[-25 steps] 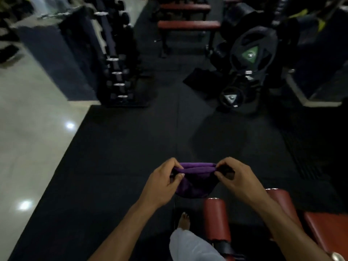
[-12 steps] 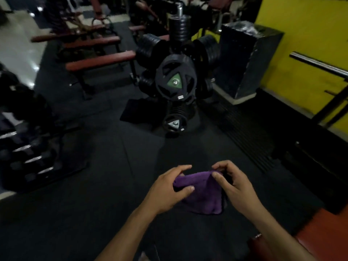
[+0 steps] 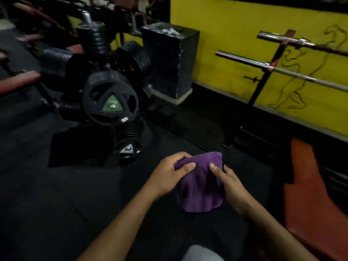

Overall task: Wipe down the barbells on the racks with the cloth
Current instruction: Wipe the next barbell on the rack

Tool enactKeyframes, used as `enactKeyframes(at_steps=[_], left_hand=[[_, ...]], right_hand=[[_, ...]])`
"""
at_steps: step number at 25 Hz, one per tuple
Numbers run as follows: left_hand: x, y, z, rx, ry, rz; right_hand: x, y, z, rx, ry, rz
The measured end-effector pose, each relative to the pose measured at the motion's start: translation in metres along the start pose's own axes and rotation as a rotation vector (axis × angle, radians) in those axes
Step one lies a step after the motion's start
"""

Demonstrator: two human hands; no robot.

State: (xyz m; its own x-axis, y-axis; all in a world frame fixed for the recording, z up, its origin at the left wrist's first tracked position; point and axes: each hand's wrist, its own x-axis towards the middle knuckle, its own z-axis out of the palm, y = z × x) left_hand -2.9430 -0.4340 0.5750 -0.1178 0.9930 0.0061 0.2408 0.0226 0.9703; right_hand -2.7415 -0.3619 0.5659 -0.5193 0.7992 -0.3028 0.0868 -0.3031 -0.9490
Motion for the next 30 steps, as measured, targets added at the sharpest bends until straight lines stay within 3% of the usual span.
enactKeyframes(at_steps=[4, 6, 10, 16, 21, 26, 30], left_hand=[[0.094, -0.004, 0.027, -0.147, -0.001, -0.094], [0.144, -0.014, 0.058, -0.246, -0.146, -0.168], [0.229, -0.003, 0.129, -0.178, -0.428, -0.303], [0.372, 0.051, 0.204, -0.281, -0.415, -0.077], [0.472, 0.068, 0.270, -0.254, -0.453, 0.053], [0.596, 0.065, 0.340, -0.071, -0.595, 0.079], [0.698, 0.084, 0.386, 0.100, -0.633, 0.252]], right_hand=[[0.040, -0.019, -0.052, 0.094, 0.358, -0.023], [0.060, -0.024, -0.087, 0.164, 0.475, -0.098], [0.097, -0.045, -0.158, 0.299, 0.687, -0.142], [0.151, -0.082, -0.272, 0.397, 0.701, -0.151], [0.188, -0.096, -0.348, 0.598, 0.600, 0.012], [0.242, -0.122, -0.457, 0.715, 0.815, -0.072], [0.268, -0.166, -0.543, 0.744, 1.099, -0.144]])
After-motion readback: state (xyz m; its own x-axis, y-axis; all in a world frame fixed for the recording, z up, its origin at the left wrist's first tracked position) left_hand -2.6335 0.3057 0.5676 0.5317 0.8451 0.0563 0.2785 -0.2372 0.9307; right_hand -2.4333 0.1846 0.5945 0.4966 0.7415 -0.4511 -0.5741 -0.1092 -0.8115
